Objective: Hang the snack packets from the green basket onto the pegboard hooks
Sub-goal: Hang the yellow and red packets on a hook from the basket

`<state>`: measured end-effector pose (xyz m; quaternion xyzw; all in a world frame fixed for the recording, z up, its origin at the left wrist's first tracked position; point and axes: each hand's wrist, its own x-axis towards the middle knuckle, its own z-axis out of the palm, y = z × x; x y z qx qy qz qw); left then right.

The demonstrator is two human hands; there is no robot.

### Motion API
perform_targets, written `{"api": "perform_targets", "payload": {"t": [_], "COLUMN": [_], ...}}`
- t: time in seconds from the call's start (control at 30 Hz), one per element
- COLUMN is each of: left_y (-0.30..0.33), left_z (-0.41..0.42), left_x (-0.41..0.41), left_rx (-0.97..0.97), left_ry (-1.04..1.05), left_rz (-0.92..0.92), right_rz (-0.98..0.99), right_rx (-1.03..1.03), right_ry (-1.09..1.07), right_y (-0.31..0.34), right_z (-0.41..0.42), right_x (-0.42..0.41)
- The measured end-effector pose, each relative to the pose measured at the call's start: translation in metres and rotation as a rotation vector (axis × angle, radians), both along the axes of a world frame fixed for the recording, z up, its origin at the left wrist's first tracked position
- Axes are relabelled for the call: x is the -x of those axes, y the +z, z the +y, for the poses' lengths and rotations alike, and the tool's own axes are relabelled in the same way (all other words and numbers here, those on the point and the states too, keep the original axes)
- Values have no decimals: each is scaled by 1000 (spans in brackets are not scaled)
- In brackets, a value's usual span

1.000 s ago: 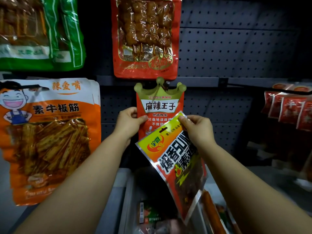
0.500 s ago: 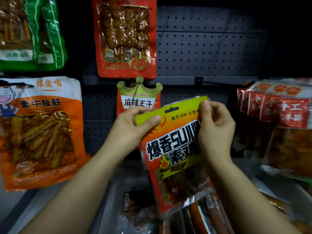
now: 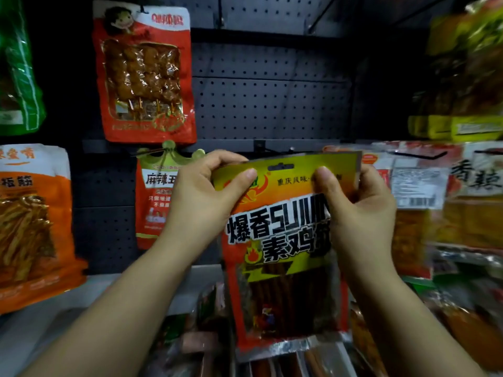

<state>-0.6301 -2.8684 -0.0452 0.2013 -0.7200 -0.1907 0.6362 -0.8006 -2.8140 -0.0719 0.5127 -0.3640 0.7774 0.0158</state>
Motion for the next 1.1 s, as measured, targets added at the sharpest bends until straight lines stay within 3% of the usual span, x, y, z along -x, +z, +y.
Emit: {"api": "perform_targets", "payload": {"t": [0.2,0.4,0.6,0.87,1.1], "left_y": [19,20,8,-43,-37], "left_z": [2,-16,-39,-66,-108], "left_x": [17,23,28,24,41], "left_rx": [134,48,-99,-547,-578], "left_ry": [85,89,82,-114,-76], "left_rz": [-10,11,3,-2,69], "right_rz": [-34,-54,-53,-66,-40], "right_rx": [-23,-77,-148,-244,-487], "right_ry": [-24,-58,-43,-11,-31], "right_y": [16,20,13,3,-28], "right_z": [-8,-31,-50,-71,-101], "right_x": [17,23,29,29,46]}}
